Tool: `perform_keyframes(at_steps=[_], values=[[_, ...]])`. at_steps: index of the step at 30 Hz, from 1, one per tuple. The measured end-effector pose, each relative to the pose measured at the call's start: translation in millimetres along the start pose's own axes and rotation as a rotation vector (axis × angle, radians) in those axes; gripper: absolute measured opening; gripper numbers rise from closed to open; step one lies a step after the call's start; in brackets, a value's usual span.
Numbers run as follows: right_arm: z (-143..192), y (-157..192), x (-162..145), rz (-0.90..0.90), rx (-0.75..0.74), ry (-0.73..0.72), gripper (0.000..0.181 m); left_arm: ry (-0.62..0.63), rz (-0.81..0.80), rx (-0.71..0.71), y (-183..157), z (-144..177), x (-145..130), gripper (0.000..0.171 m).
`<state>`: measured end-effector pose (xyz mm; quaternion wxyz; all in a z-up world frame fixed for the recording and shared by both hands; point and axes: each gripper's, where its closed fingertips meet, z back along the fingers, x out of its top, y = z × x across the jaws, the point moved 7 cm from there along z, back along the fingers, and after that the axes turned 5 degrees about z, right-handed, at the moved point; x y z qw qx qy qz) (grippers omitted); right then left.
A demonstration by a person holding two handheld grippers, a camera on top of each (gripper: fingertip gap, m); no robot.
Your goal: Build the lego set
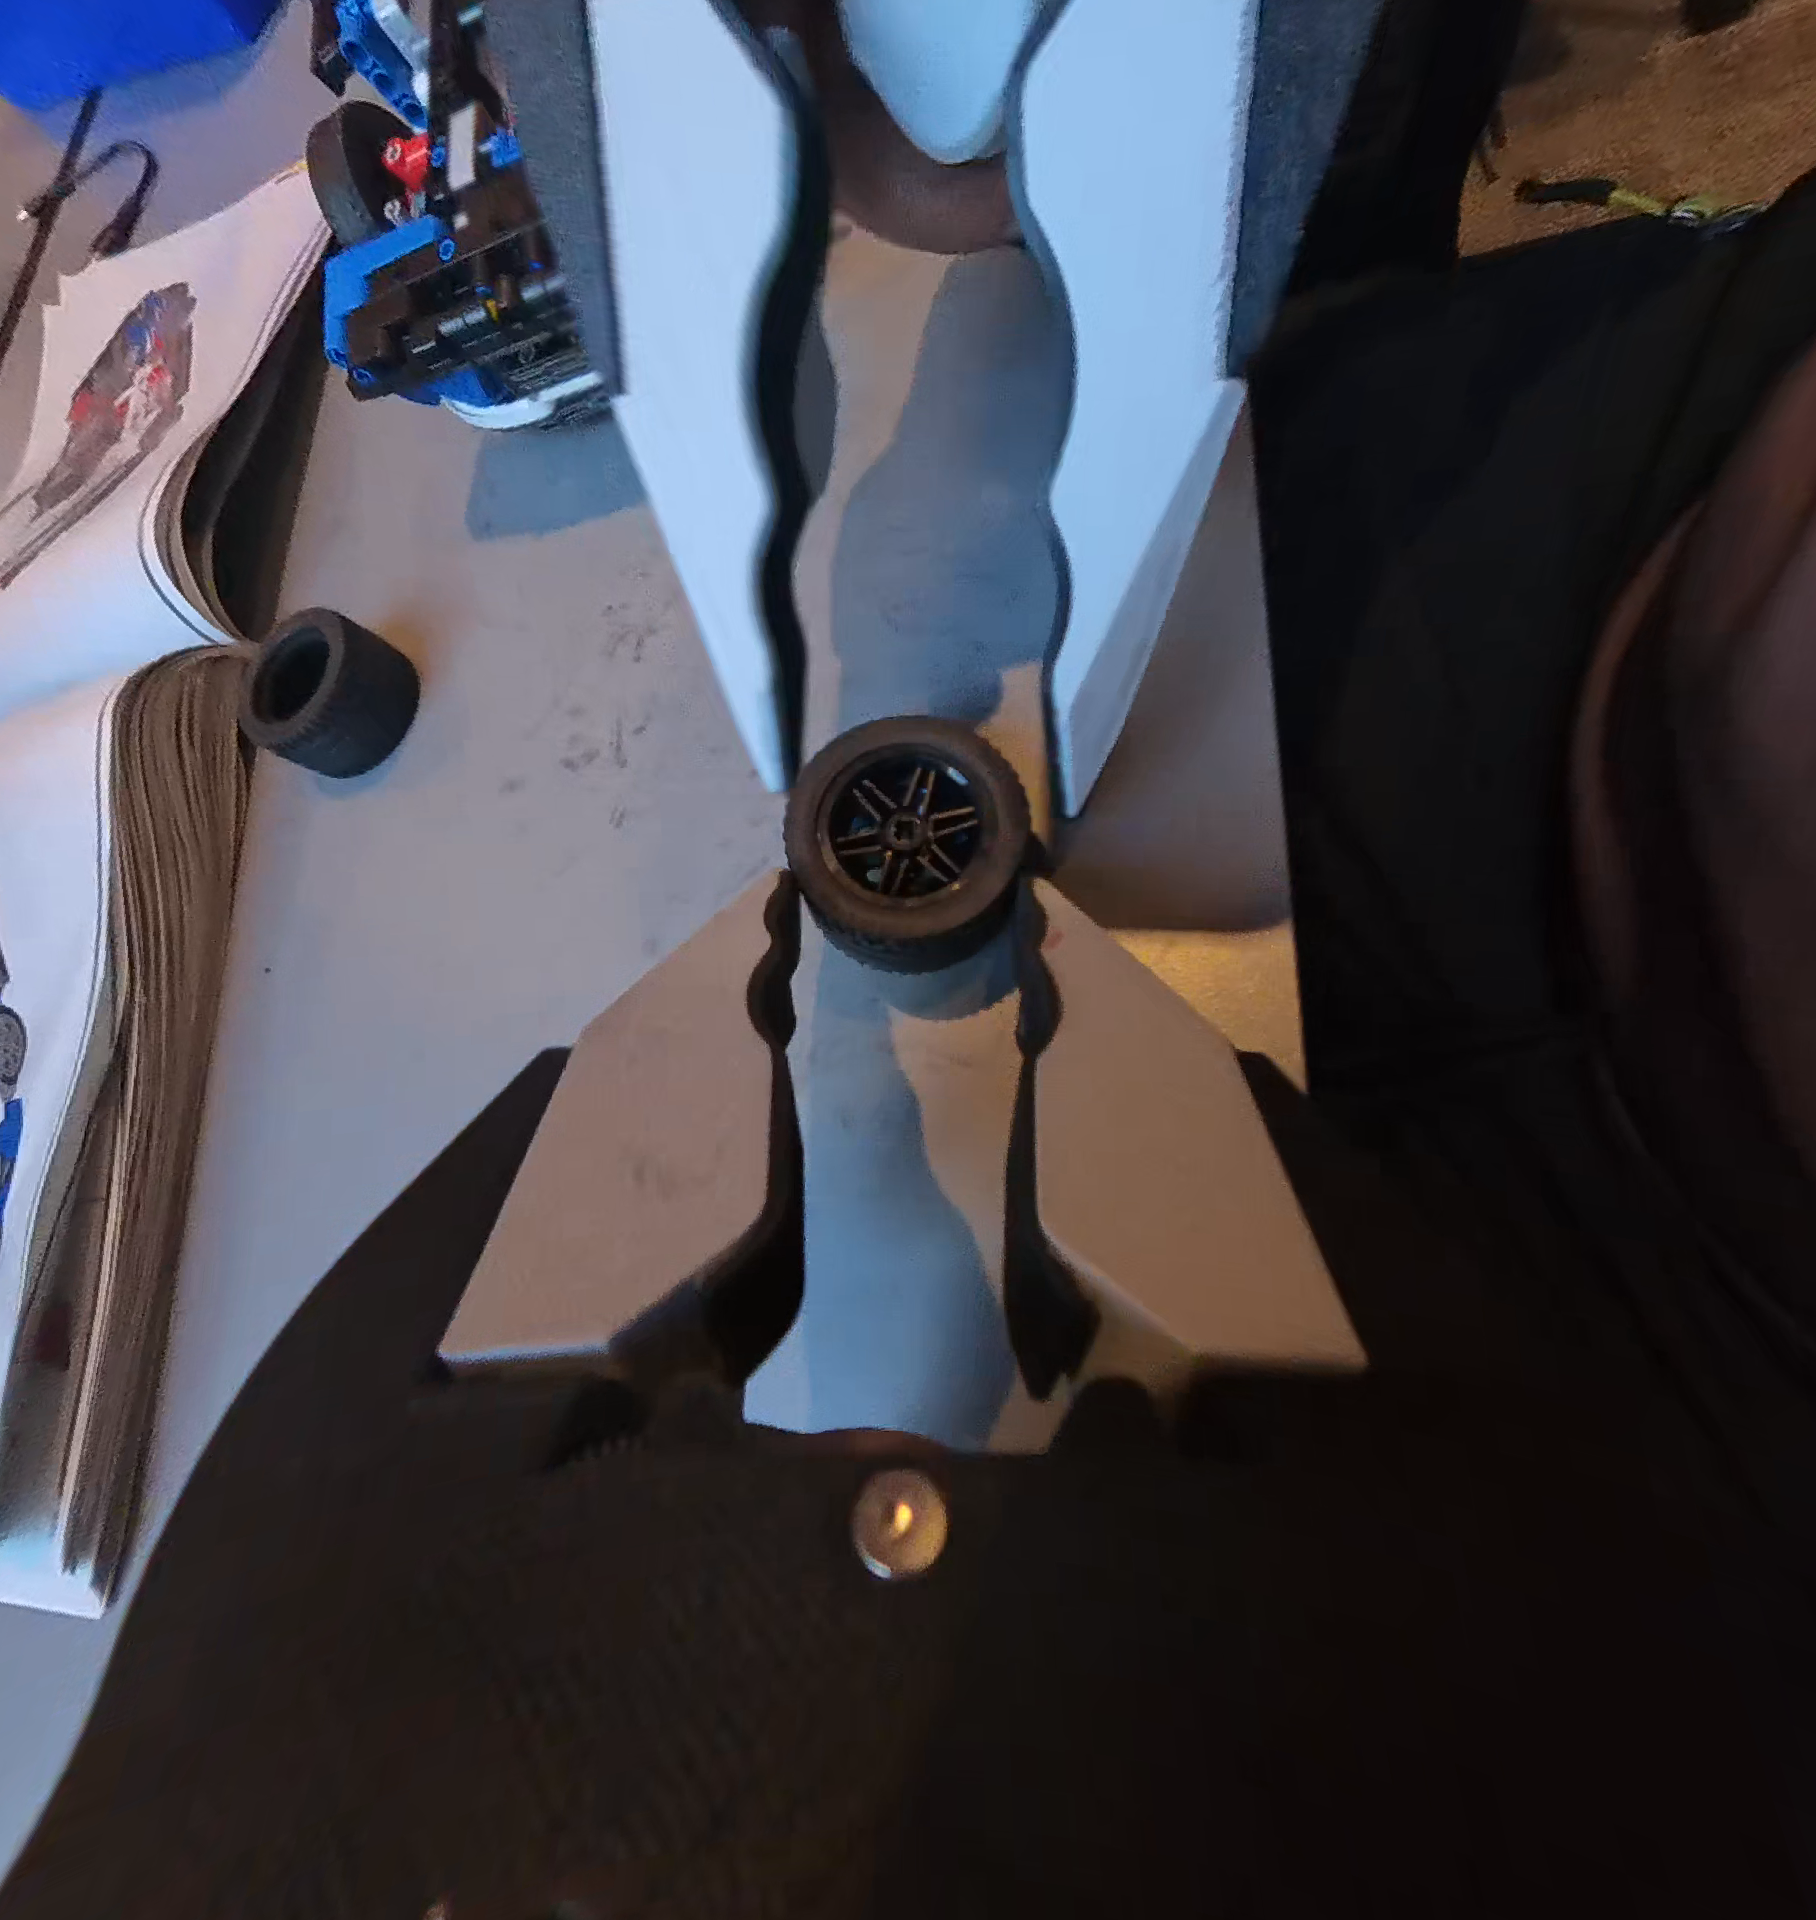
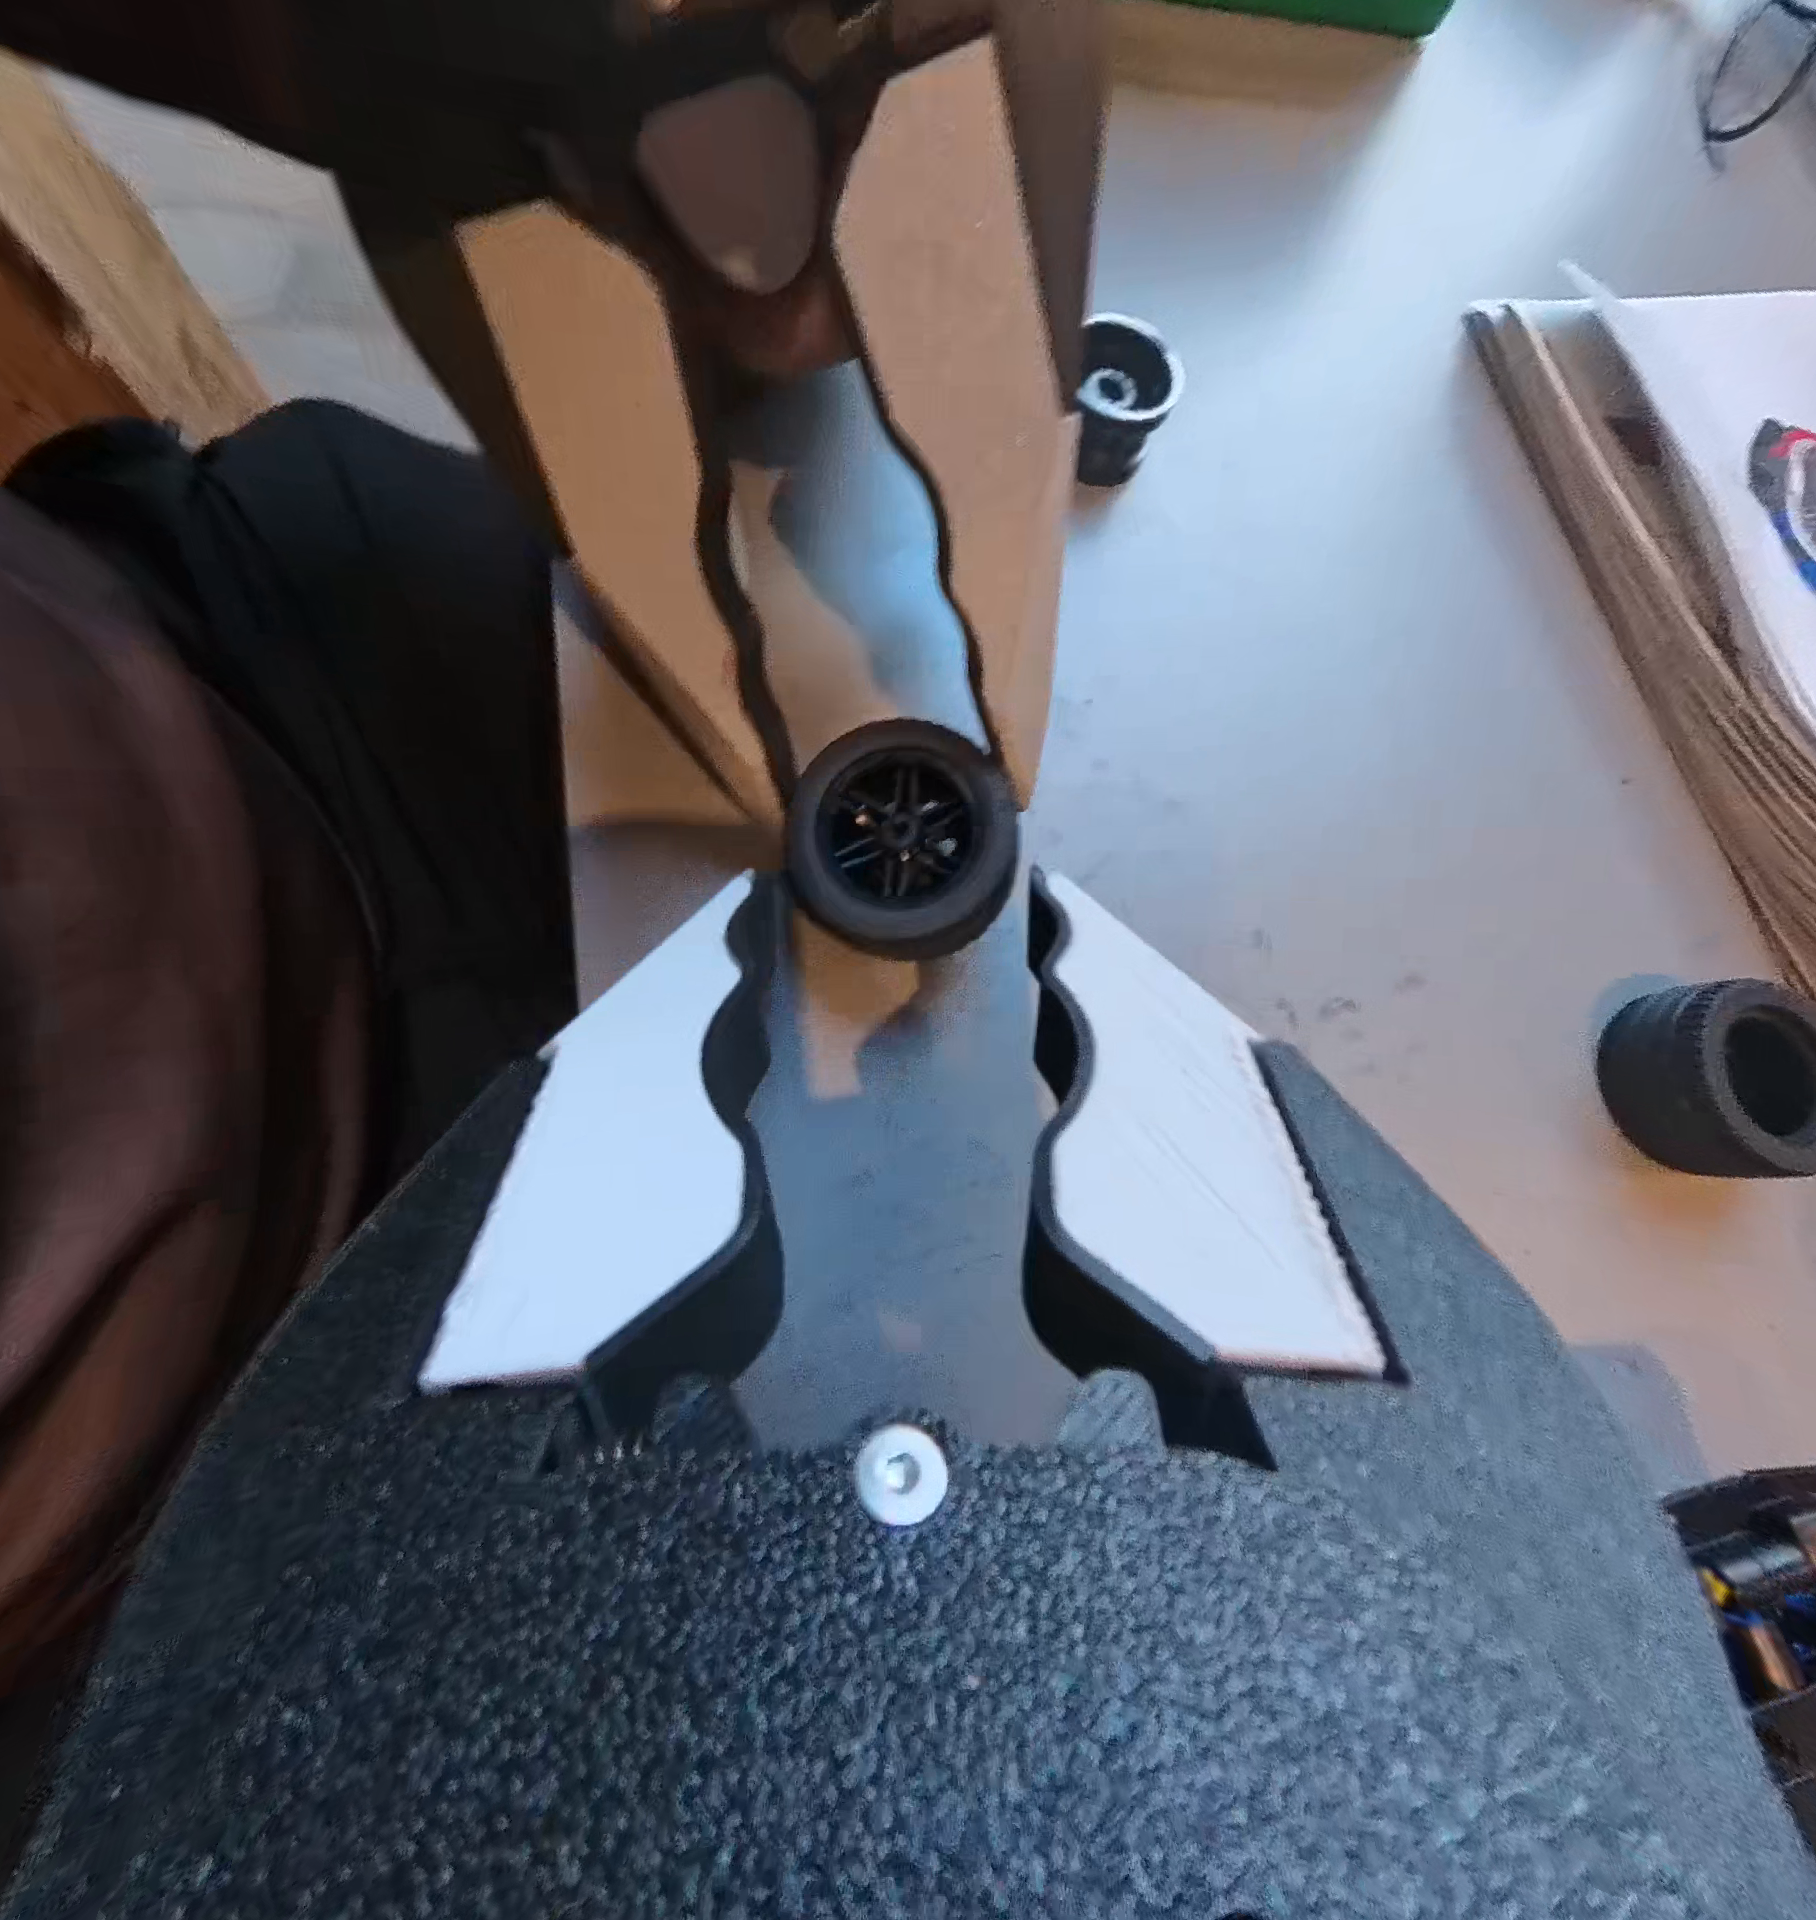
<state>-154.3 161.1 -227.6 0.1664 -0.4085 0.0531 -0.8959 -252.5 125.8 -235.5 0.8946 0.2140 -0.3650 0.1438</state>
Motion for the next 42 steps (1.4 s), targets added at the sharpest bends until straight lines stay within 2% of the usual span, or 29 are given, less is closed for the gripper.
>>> perform_keyframes(at_steps=[3,5,7,10,12,14,15,19,23,26,29,31,32,34,36,37,39,42], values=[[3.9,2.4,-2.8,0.038,-0.05,0.025,0.043,-0.025,0.107,0.022,5.7,1.5,2.7,0.037],[11.6,-1.6,0.2,0.027,-0.101,0.002,0.055,-0.05,0.188,0.077,25.8,6.5,11.4,0.038],[20.2,-7.2,2.7,-0.006,-0.124,-0.028,0.041,0.002,0.215,0.183,64.2,7.5,16.4,0.038],[35.4,-18.4,5.1,-0.074,-0.179,-0.065,0.046,0.106,0.267,0.194,114.6,-9.8,12.2,0.038],[45.1,-18.4,6.8,-0.101,-0.183,-0.096,0.045,0.195,0.317,0.141,130.8,-29.1,-0.7,0.038],[51.6,-16.7,6.6,-0.11,-0.19,-0.098,0.044,0.276,0.348,0.126,133.5,-38.4,-11.6,0.04],[54.8,-16.5,6.2,-0.109,-0.207,-0.094,0.044,0.25,0.348,0.134,133.1,-33.5,-8.7,0.039],[69.6,-21.0,1.2,-0.126,-0.252,-0.095,0.039,0.192,0.423,0.222,125.3,13.7,-4.3,0.063],[84.9,-48.0,-5.2,-0.179,-0.292,-0.059,0.036,0.15,0.519,0.23,83.4,57.6,-13.3,0.058],[80.5,-78.1,-2.8,-0.19,-0.274,0.053,0.035,0.214,0.521,0.262,59.4,57.0,-34.3,0.059],[55.9,-108.7,2.8,-0.164,-0.215,0.243,0.036,0.274,0.51,0.295,54.5,48.0,-58.0,0.054],[30.8,-126.2,0.4,-0.135,-0.178,0.407,0.041,0.198,0.534,0.263,54.0,46.8,-60.1,0.034],[18.3,-134.8,-3.9,-0.115,-0.174,0.499,0.041,0.19,0.522,0.249,53.9,46.8,-62.4,0.03],[-2.9,-150.9,-10.2,-0.061,-0.186,0.629,0.041,0.163,0.515,0.234,56.0,49.5,-67.0,0.03],[-20.1,-160.2,-17.3,-0.071,-0.135,0.711,0.04,0.097,0.551,0.226,57.0,48.7,-70.6,0.029],[-25.8,-161.8,-19.7,-0.099,-0.079,0.737,0.034,0.102,0.557,0.223,57.1,49.5,-71.2,0.029],[-27.9,-166.2,-17.6,-0.15,-0.019,0.745,0.004,0.104,0.537,0.232,56.0,49.1,-70.6,0.03],[-15.0,-151.5,-9.9,-0.168,0.027,0.811,0.004,0.111,0.487,0.268,53.3,48.9,-69.0,0.029]])
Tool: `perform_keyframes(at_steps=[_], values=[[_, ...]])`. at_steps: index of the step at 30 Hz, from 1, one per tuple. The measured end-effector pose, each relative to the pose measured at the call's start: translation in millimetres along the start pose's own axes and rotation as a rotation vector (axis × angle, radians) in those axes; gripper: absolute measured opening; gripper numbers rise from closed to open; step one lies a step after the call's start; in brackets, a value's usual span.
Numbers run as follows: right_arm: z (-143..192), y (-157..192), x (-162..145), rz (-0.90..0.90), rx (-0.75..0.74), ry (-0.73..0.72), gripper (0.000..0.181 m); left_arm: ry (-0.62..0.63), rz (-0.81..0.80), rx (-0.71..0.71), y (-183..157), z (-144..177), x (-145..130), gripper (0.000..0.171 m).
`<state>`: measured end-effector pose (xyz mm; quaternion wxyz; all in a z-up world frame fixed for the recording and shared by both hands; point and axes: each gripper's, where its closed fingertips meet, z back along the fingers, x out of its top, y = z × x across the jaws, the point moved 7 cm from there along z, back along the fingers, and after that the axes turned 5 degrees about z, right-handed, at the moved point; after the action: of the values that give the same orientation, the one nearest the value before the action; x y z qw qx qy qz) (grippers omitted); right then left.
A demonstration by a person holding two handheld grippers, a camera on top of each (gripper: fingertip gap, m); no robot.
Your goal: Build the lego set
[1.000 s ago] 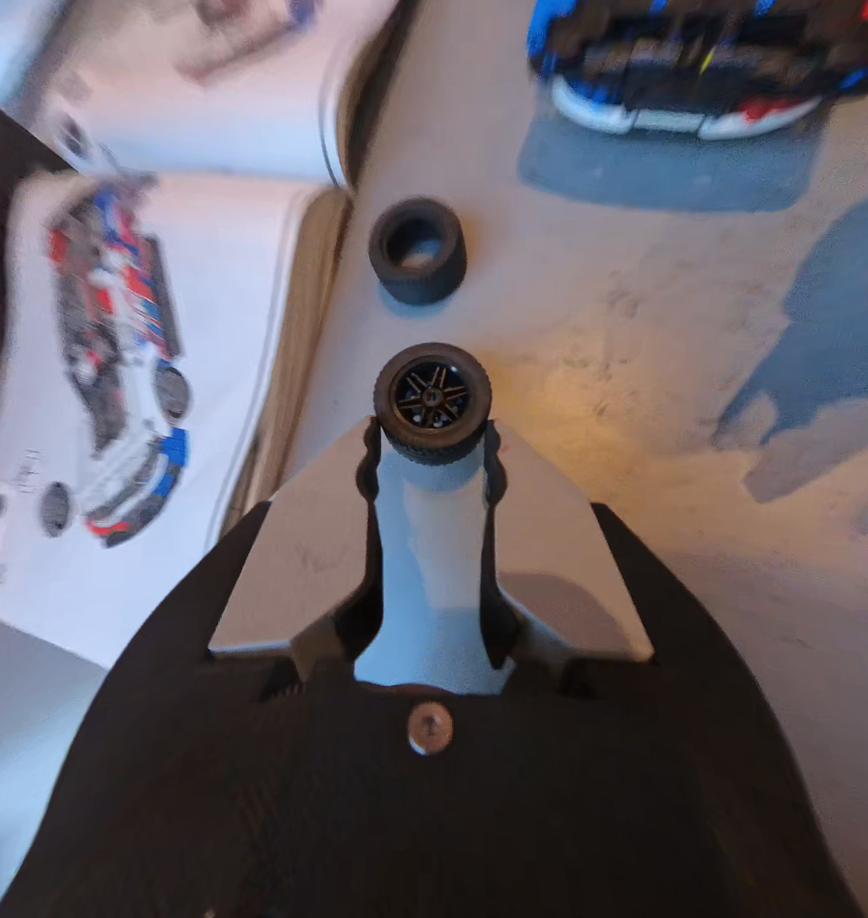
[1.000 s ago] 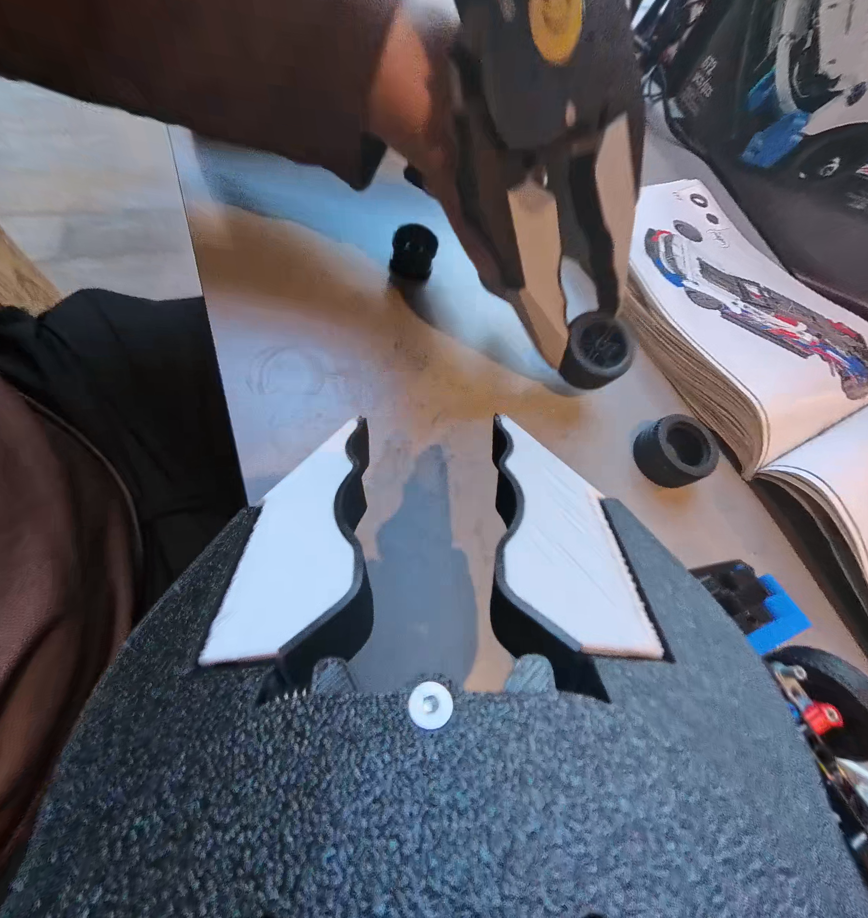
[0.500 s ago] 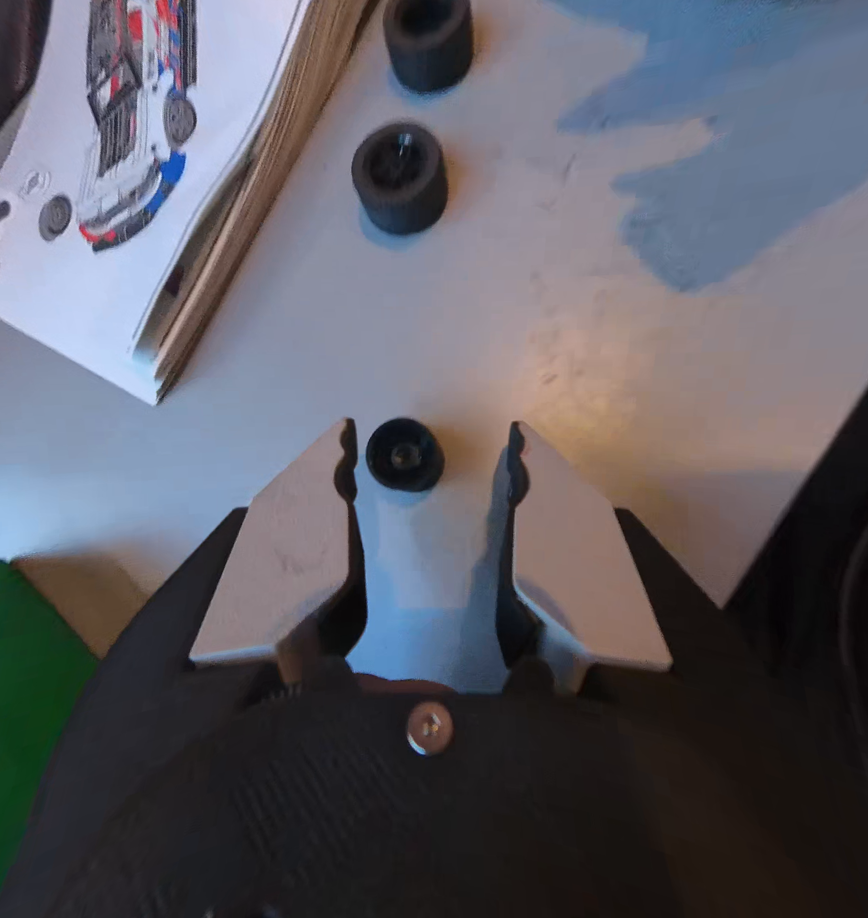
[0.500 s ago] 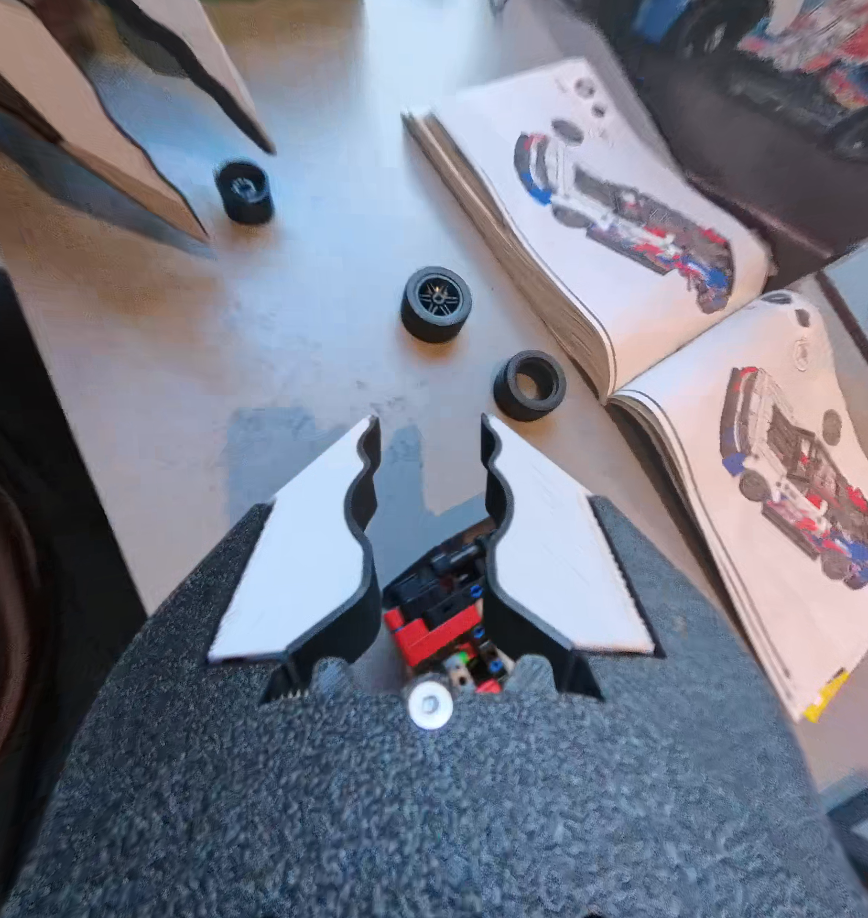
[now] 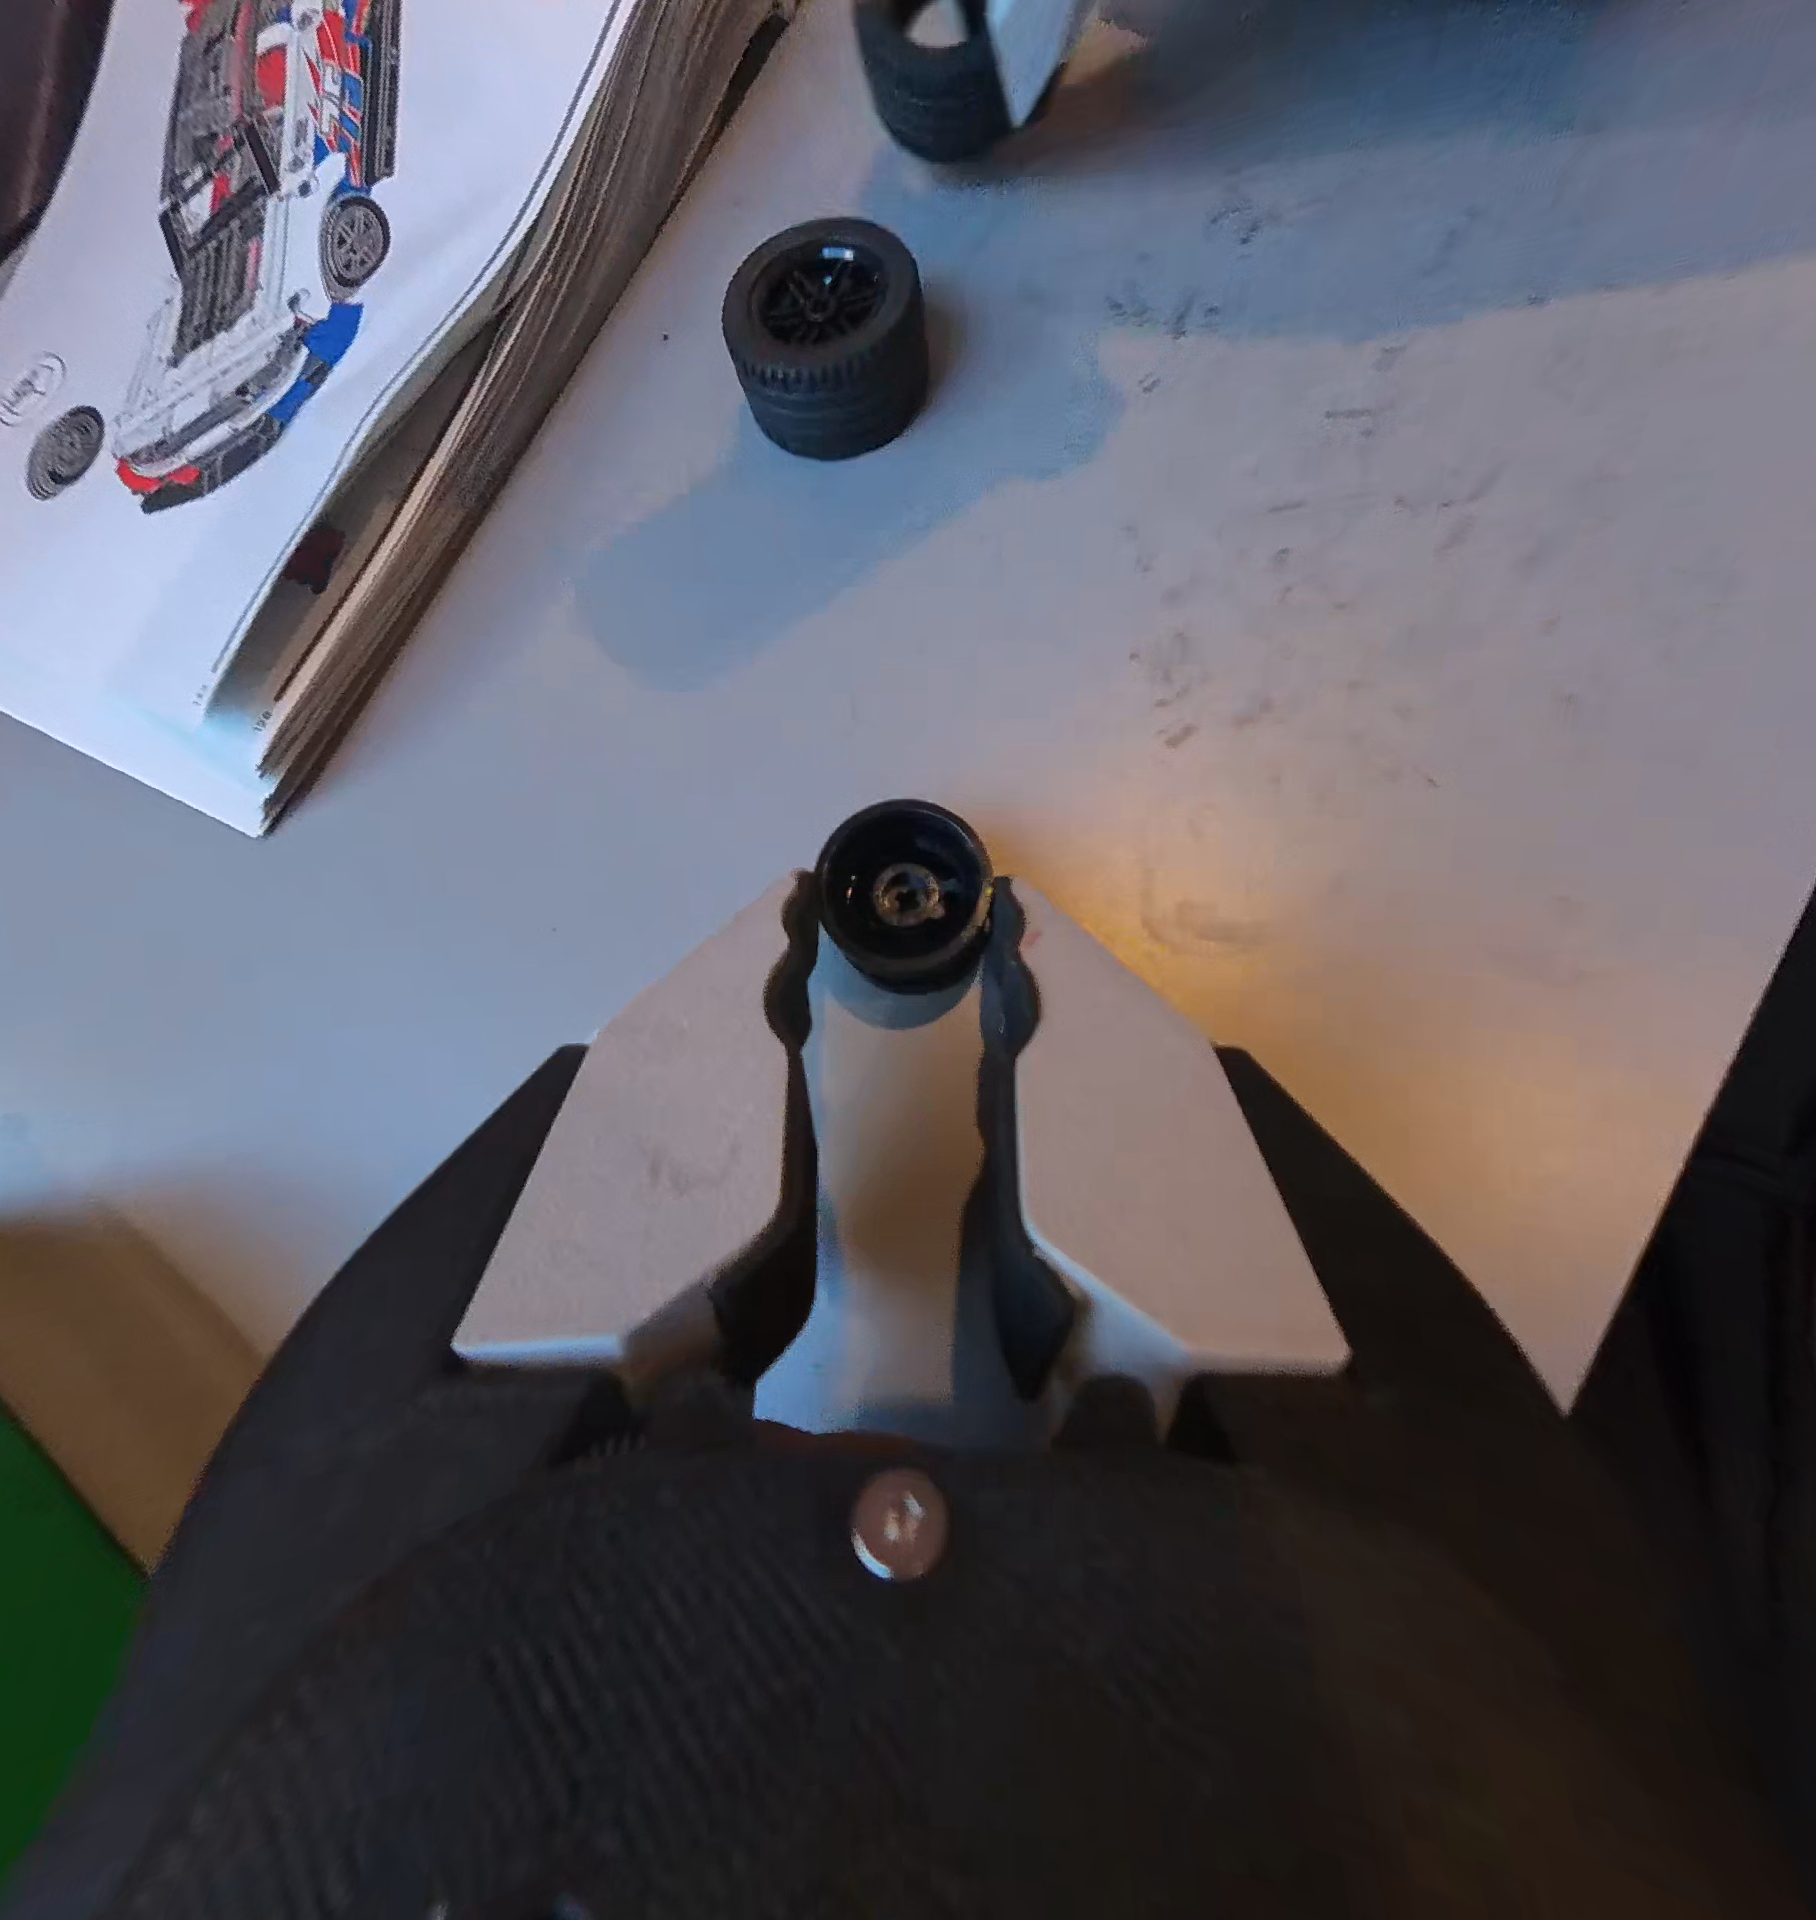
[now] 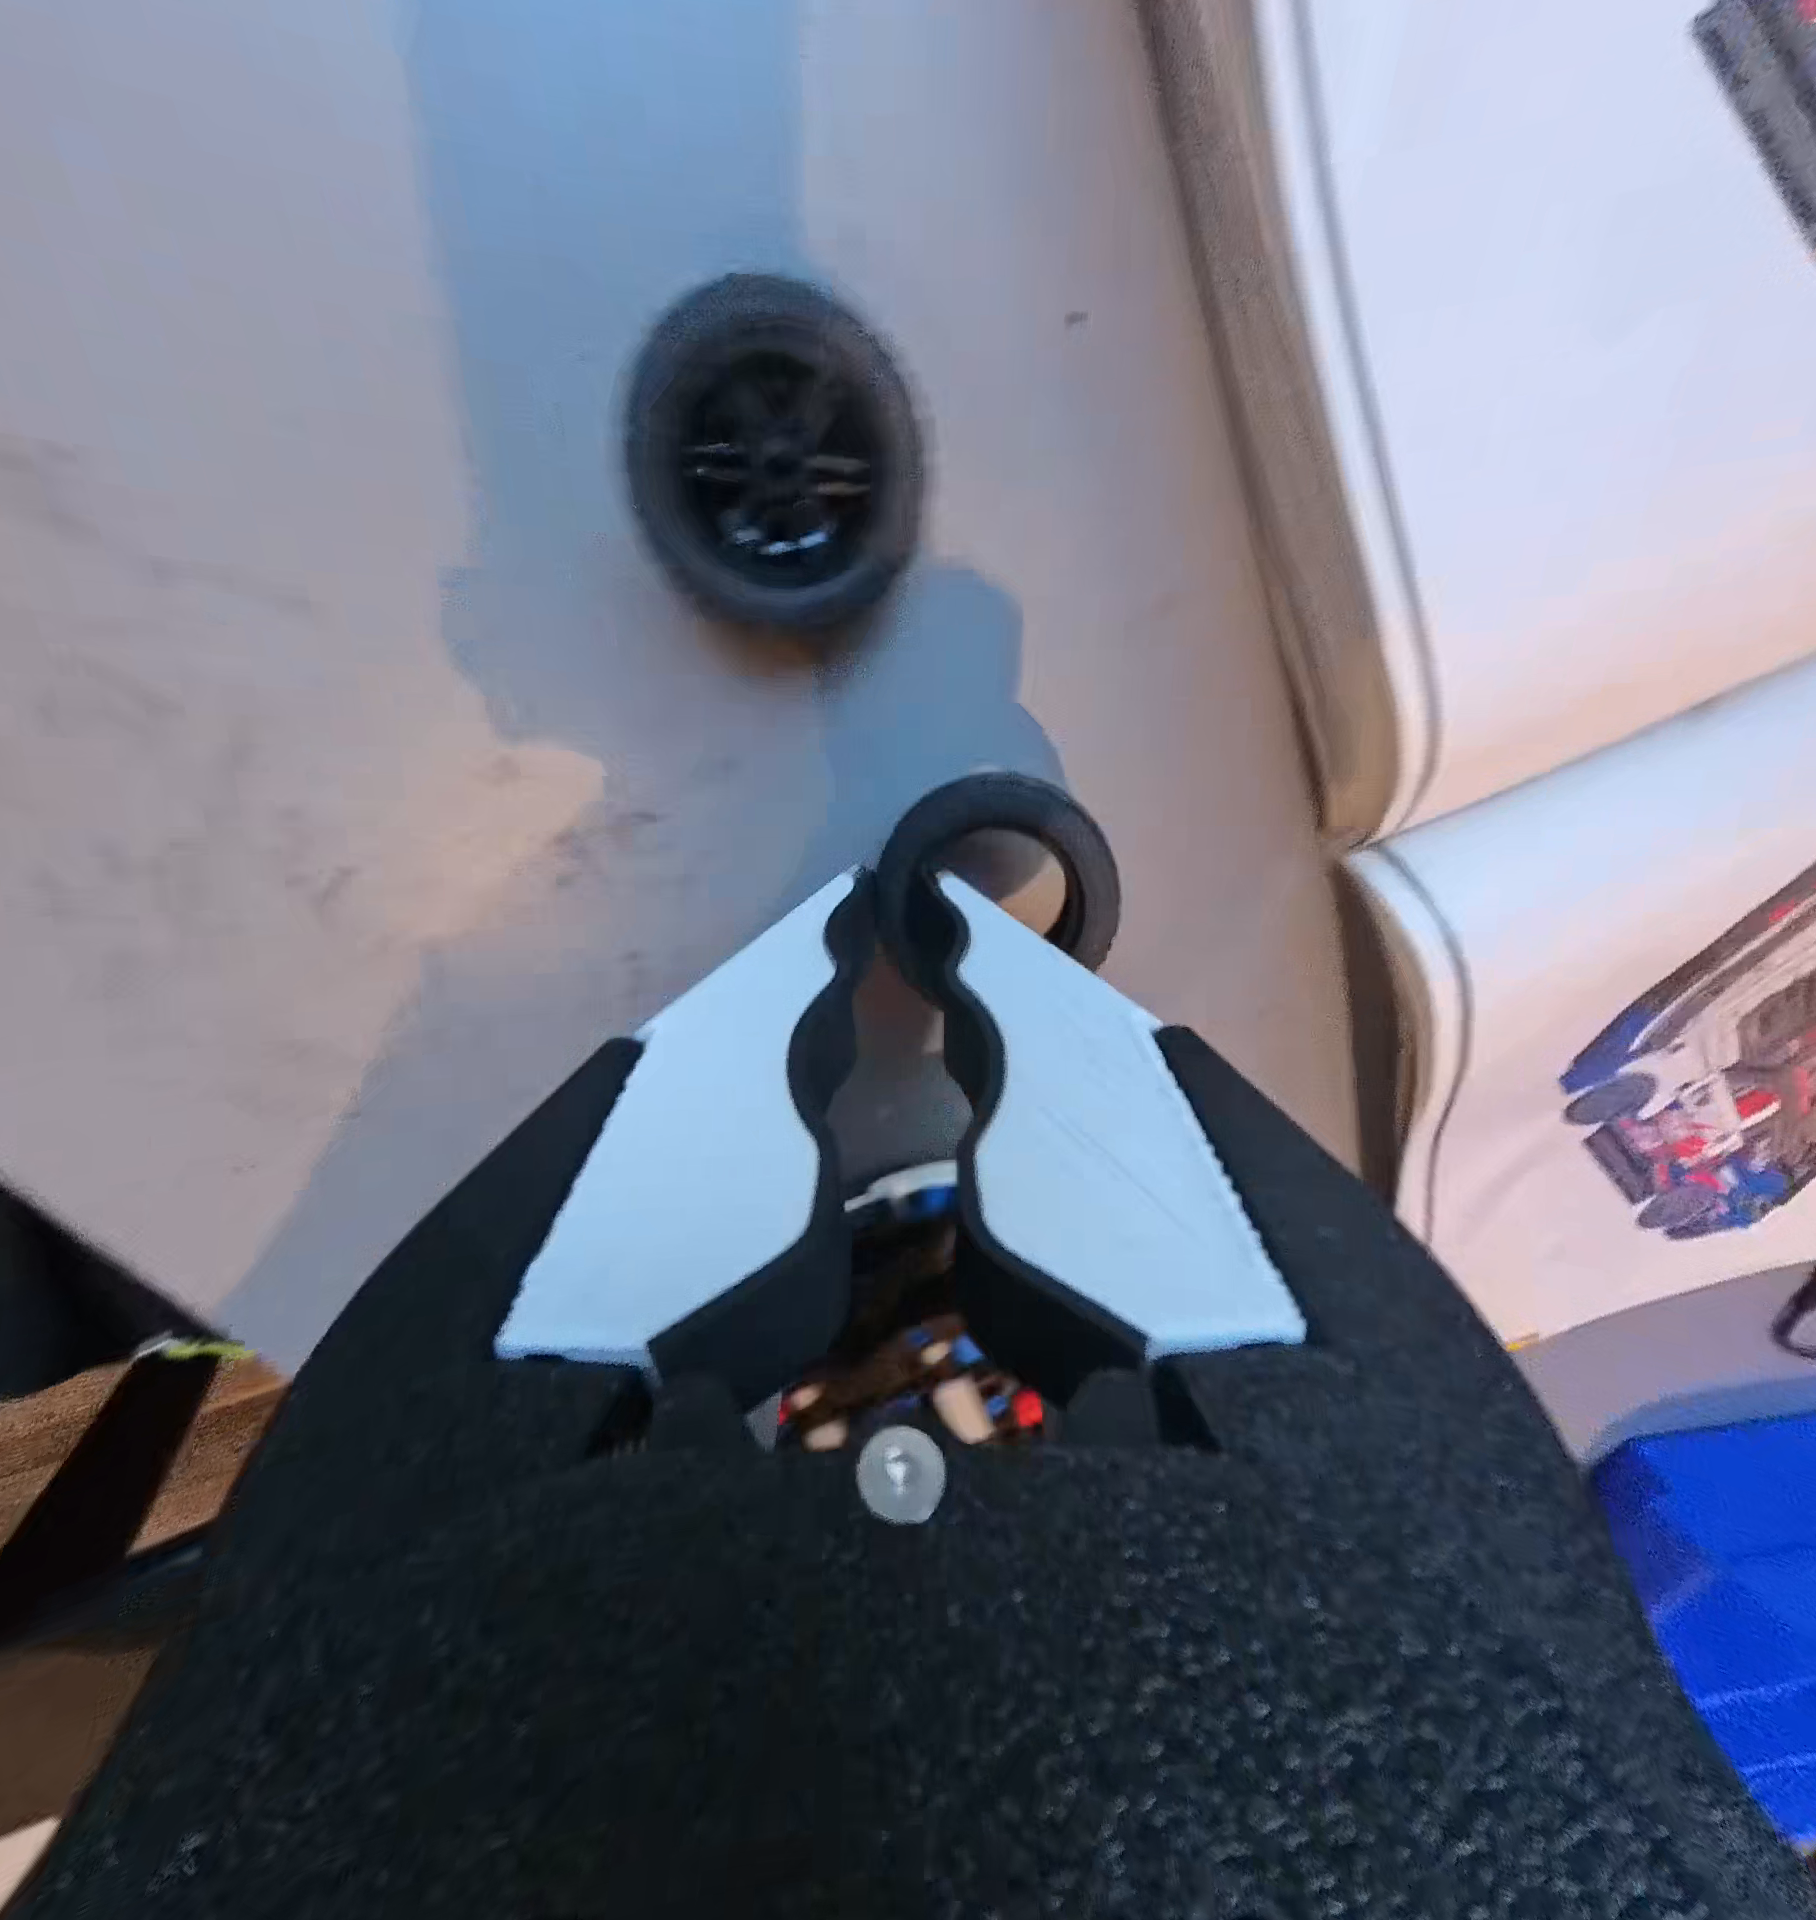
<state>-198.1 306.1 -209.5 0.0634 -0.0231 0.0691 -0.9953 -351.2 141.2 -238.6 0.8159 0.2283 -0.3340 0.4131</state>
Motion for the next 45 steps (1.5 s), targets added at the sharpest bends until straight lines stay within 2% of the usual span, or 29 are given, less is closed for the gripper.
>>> perform_keyframes(at_steps=[5,7,10,15,19,22,25,27,30,32,37,39,42,45], values=[[30.3,95.4,9.0,0.098,0.11,-0.119,0.004,-0.018,-0.088,0.072,-5.9,1.2,0.0,0.03],[26.0,126.0,16.5,0.141,0.102,-0.153,0.004,-0.02,-0.092,0.075,-6.2,1.3,0.0,0.029],[11.2,146.9,24.3,0.129,0.111,-0.212,0.005,-0.012,-0.046,0.034,-3.1,0.7,-0.2,0.029],[8.5,148.6,22.8,0.074,0.125,-0.331,0.015,-0.008,-0.023,0.012,-1.9,0.4,-0.5,0.029],[25.0,147.4,9.9,0.077,0.075,-0.452,0.021,-0.011,-0.042,0.022,-3.2,0.6,-0.5,0.029],[43.0,144.9,-9.1,0.026,0.047,-0.632,0.022,-0.013,-0.05,0.028,-3.5,0.7,-0.5,0.029],[56.0,152.6,-19.7,-0.051,0.124,-0.922,0.027,-0.011,-0.036,0.003,-3.2,0.4,-0.5,0.029],[62.1,161.1,-21.6,-0.032,0.156,-1.062,0.027,-0.005,-0.008,-0.022,-1.4,-0.3,-0.5,0.029],[59.7,160.5,-25.2,-0.006,0.076,-1.111,0.027,0.002,0.036,-0.062,1.3,-1.2,-0.6,0.029],[55.0,158.1,-28.7,-0.003,0.078,-1.126,0.025,0.003,0.033,-0.06,1.2,-1.3,-0.7,0.029],[54.2,156.3,-32.7,-0.036,0.287,-1.279,0.024,-0.013,-0.031,-0.007,-2.4,-0.9,0.1,0.029],[56.3,157.1,-31.8,-0.016,0.321,-1.34,0.023,-0.016,-0.039,0.001,-2.6,-2.4,1.5,0.029],[53.4,157.1,-27.0,-0.001,0.324,-1.36,0.018,-0.01,-0.015,-0.025,-1.7,-6.3,4.5,0.03],[42.6,160.3,-25.8,-0.051,0.355,-1.322,0.022,-0.009,-0.013,-0.034,-2.0,-6.0,4.6,0.03]])
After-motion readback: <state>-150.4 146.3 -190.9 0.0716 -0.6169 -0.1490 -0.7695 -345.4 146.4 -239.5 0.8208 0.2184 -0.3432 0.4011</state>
